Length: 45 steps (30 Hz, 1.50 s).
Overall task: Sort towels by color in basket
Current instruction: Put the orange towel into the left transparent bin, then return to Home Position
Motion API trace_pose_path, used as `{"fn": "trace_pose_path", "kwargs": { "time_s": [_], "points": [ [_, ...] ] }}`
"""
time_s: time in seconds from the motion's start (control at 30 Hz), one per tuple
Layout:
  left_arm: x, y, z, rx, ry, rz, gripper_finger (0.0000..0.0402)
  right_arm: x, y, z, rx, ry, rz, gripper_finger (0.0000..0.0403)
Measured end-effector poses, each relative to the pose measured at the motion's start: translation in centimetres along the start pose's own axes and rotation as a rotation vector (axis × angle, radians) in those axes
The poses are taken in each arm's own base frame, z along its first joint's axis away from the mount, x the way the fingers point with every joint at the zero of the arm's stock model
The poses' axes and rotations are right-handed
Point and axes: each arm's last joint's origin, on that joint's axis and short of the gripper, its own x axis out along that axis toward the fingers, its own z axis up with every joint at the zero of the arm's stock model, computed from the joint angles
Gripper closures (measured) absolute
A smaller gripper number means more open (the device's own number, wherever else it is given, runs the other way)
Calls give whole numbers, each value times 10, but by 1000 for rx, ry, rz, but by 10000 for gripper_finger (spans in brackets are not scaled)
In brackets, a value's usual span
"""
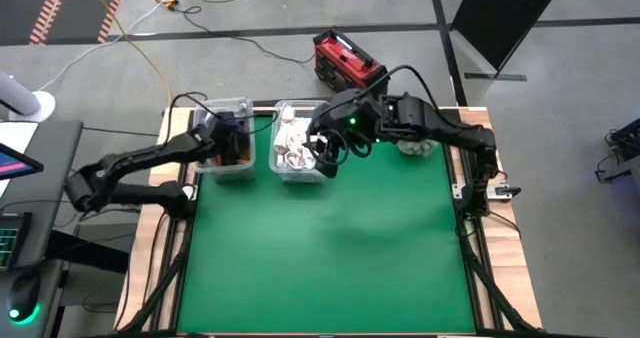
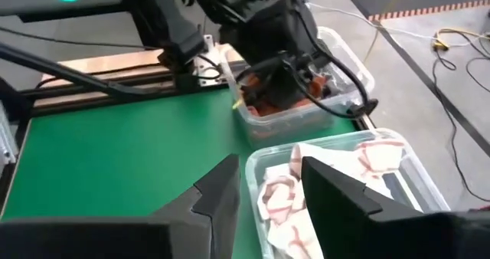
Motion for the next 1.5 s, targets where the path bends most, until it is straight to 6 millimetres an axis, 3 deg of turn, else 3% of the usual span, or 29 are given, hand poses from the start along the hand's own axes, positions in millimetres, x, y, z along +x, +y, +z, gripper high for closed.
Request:
{"fn": "trace_pose_path", "kwargs": {
  "time_s": [0.13,0.23,0.4,0.63,0.8,0.93,1.03,1.2,1.37,1.5],
  "points": [
    [8,-6,1,-90,7,-61,304,0,2,0,-30,1,7,234],
    [-3,-1,3,-109,0,-23,304,0,1,-1,-48,8,3,234],
    [-44,25,5,-101,-61,121,304,-6,-5,-1,-11,14,-7,234],
    [-111,46,-2,-366,-298,211,304,-51,-22,7,43,-80,-27,234],
    [-150,40,-3,-626,-592,17,303,-81,-42,2,68,-57,-73,234],
    [-165,26,-5,-713,-662,-128,303,-98,-48,-4,74,-27,-88,234],
    [-174,20,-1,-751,-728,-192,303,-99,-48,-9,73,-15,-90,234],
    [-182,22,14,-770,-819,-117,303,-86,-57,-36,110,-9,-122,234],
    [-195,40,40,-760,-877,-116,303,-62,-65,-97,234,-81,-113,234],
    [-215,59,56,-721,-948,-155,303,-62,-69,-135,334,-290,-11,234]
  ]
}}
